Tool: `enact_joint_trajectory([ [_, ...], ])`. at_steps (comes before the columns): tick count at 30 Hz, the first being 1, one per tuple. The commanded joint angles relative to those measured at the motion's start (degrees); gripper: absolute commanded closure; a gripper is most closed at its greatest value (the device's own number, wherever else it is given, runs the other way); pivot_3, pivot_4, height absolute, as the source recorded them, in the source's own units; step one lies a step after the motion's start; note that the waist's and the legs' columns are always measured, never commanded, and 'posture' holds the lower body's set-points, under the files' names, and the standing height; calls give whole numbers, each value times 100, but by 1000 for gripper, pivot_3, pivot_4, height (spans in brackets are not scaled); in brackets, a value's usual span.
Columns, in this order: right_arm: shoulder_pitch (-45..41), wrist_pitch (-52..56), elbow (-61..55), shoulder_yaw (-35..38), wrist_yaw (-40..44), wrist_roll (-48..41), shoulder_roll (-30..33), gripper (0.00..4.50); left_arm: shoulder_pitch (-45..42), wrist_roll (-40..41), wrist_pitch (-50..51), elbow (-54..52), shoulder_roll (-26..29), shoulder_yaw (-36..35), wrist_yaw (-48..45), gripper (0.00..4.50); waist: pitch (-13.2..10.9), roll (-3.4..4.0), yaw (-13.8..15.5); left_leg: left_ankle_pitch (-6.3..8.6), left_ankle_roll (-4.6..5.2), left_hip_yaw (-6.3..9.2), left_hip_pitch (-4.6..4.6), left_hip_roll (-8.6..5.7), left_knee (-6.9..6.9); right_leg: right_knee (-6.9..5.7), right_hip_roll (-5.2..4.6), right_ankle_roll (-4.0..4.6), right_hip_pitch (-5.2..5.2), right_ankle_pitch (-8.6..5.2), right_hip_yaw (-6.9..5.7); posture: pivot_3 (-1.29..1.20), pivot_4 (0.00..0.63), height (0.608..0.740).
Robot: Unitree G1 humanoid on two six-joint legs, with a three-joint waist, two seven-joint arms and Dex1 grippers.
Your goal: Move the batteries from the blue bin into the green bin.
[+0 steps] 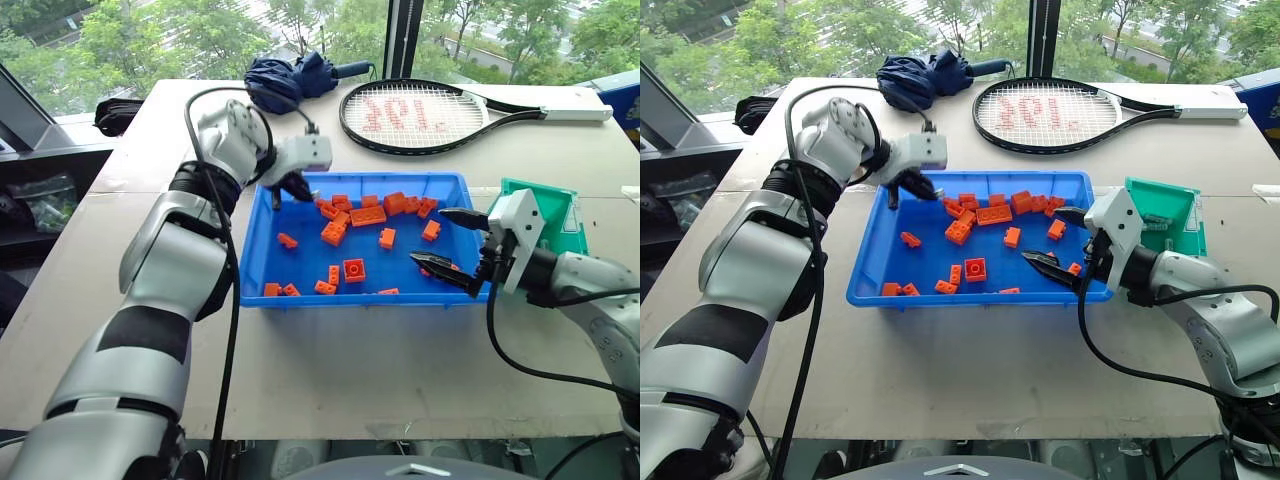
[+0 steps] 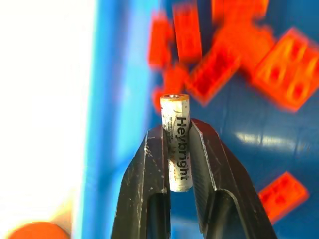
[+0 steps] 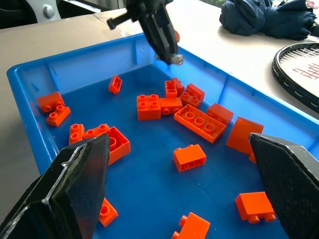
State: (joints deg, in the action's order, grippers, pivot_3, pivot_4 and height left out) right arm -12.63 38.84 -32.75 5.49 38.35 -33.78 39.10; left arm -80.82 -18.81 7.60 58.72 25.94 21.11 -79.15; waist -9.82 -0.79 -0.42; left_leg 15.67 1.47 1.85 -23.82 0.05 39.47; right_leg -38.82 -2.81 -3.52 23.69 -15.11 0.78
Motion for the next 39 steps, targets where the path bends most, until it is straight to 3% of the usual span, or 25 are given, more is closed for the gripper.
enact_joint_trajectory([
  [1, 120, 8, -167, 541, -49, -97, 191, 0, 9, 706, 355, -845, -339, -344, -532, 4479, 0, 0, -2, 0, 0, -2, 1, 0, 0, 0, 0, 0, 0, 0, 3, 0, 150, 740],
  [9, 783, 176, -430, 1315, 89, -321, 677, 0, 514, 840, 383, -1149, -1162, -132, -283, 4479, 1, 2, -46, 0, 1, -8, 10, -3, -1, -6, 8, 0, 0, 0, 14, 0, 150, 740],
  [19, 988, 262, -787, 1326, -323, -417, 544, 0, 655, 785, -207, -544, -1828, -64, 571, 4479, 1, 1, -24, 0, 1, -8, 8, -5, 0, -5, 7, 0, 0, 0, 14, 0, 150, 740],
  [21, 999, 246, -805, 1290, -364, -402, 530, 0, 654, 738, -334, -493, -1846, -13, 606, 3427, 1, 1, -23, 0, 1, -8, 9, -6, 0, -4, 7, 0, 0, 0, 15, 0, 150, 740],
  [29, 813, 142, -589, 935, -392, -147, 582, 0, 587, 947, -251, -654, -1744, -235, 497, 41, 1, 2, -26, 0, 1, -8, 9, -7, 0, -4, 7, 0, 0, 0, 14, 0, 150, 740],
  [34, 295, 84, -123, 215, -405, 454, 660, 0, 692, 1701, 429, -1593, -1255, -739, -212, 41, 0, 5, -63, 0, 1, -8, 11, -5, -2, -5, 9, 0, 1, 0, 15, 0, 150, 740],
  [39, -740, 530, 553, -744, -182, 786, 626, 0, 1425, 2576, 1344, -3340, -159, -1145, -1120, 41, 4, 14, -119, -3, -4, -12, 16, 3, -4, -4, 13, 1, 2, -1, 21, 0, 150, 740],
])
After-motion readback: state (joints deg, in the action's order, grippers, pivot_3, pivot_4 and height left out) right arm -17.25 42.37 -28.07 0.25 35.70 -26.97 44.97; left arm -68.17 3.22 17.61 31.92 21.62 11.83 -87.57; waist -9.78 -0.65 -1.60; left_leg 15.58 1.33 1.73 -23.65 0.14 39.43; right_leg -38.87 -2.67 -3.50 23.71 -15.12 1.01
